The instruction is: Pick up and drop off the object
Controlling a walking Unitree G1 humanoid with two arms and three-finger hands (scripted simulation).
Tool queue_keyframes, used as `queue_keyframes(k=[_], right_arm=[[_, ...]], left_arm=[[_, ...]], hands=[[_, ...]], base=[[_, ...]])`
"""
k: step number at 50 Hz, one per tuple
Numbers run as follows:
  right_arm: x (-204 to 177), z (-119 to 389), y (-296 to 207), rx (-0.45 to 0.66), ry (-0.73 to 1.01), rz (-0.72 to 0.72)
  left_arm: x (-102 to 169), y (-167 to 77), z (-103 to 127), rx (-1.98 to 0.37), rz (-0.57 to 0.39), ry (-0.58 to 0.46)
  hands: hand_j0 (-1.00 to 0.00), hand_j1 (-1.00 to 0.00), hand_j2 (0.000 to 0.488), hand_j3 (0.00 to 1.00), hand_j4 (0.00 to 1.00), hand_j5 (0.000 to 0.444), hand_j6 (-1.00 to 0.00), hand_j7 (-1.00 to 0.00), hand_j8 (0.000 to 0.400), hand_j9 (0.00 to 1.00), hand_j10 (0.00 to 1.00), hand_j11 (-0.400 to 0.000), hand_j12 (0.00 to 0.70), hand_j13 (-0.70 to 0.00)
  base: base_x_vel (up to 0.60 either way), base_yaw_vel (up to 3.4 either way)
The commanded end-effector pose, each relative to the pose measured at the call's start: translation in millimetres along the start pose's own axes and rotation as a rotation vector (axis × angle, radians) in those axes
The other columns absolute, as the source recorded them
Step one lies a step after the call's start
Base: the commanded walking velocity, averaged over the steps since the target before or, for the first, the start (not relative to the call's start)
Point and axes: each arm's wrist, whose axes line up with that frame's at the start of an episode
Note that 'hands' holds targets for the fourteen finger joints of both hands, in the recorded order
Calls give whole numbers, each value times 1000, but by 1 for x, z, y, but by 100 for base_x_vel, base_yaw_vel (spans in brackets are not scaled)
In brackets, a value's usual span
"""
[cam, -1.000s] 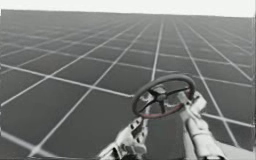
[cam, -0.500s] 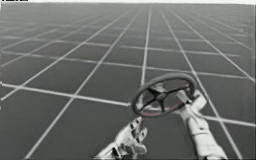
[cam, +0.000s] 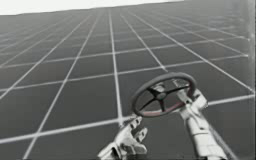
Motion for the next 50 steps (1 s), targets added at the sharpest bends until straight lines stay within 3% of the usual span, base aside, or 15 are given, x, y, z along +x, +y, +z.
queue_keyframes(k=[1, 50], right_arm=[[2, 6, -4, 26, -10, -5], [2, 6, -4, 26, -10, -5]], left_arm=[[1, -4, 1, 15, -5, 3], [1, -4, 1, 15, -5, 3]], hands=[[0, 0, 0, 1000, 1000, 0, 0, 0, 0, 1000, 1000, -400, 0, -700], [0, 0, 0, 1000, 1000, 0, 0, 0, 0, 1000, 1000, -400, 0, -700]], base=[[28, -64], [31, -55]])
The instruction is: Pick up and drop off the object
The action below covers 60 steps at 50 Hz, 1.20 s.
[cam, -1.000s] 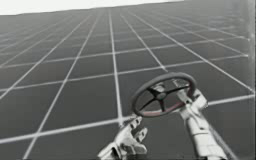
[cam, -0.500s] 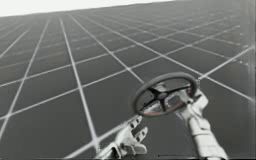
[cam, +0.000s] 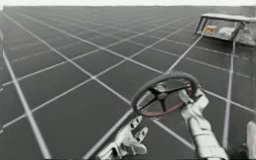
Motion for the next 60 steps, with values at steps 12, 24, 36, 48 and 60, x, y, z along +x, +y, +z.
queue_keyframes(k=[12, 24, 36, 48, 60], right_arm=[[-3, 6, 5, 30, -12, 25], [-3, 6, 5, 30, -12, 25], [-3, 6, 5, 30, -12, 25], [-3, 6, 5, 30, -12, 25], [-3, 6, 5, 30, -12, 25]], left_arm=[[-1, -2, 2, 11, 3, -7], [-1, -2, 2, 11, 3, -7], [-1, -2, 2, 11, 3, -7], [-1, -2, 2, 11, 3, -7], [-1, -2, 2, 11, 3, -7]], hands=[[0, 0, 0, 1000, 1000, 0, 0, 0, 0, 1000, 1000, -400, 0, -700], [0, 0, 0, 1000, 1000, 0, 0, 0, 0, 1000, 1000, -400, 0, -700], [0, 0, 0, 1000, 1000, 0, 0, 0, 0, 1000, 1000, -400, 0, -700], [0, 0, 0, 1000, 1000, 0, 0, 0, 0, 1000, 1000, -400, 0, -700], [0, 0, 0, 1000, 1000, 0, 0, 0, 0, 1000, 1000, -400, 0, -700]], base=[[43, -41], [46, -31], [49, -23], [51, -18], [54, -12]])
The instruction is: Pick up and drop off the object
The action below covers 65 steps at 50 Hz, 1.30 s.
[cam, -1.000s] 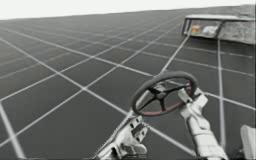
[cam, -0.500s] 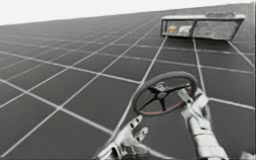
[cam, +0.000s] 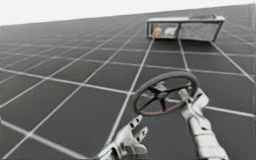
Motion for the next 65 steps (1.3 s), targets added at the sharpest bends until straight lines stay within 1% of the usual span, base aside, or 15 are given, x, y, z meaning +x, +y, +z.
queue_keyframes(k=[1, 65], right_arm=[[-6, 6, 10, 0, -23, 26], [-6, 6, 10, 0, -23, 26]], left_arm=[[-3, 3, 0, -15, -5, -15], [-3, 3, 0, -15, -5, -15]], hands=[[0, 0, 0, 1000, 1000, 0, 0, 0, 0, 1000, 1000, -400, 0, -700], [0, 0, 0, 1000, 1000, 0, 0, 0, 0, 1000, 1000, -400, 0, -700]], base=[[55, -8], [58, -1]])
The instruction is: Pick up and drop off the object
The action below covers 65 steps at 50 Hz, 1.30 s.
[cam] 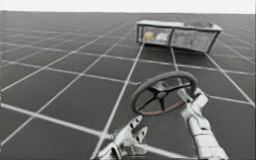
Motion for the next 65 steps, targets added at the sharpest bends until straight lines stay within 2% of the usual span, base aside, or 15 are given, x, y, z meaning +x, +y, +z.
queue_keyframes(k=[1, 65], right_arm=[[2, 6, -4, 28, -13, -5], [2, 6, -4, 28, -13, -5]], left_arm=[[2, -4, 1, 16, -7, 4], [2, -4, 1, 16, -7, 4]], hands=[[0, 0, 0, 1000, 1000, 0, 0, 0, 0, 1000, 1000, -400, 0, -700], [0, 0, 0, 1000, 1000, 0, 0, 0, 0, 1000, 1000, -400, 0, -700]], base=[[58, 4], [57, 5]])
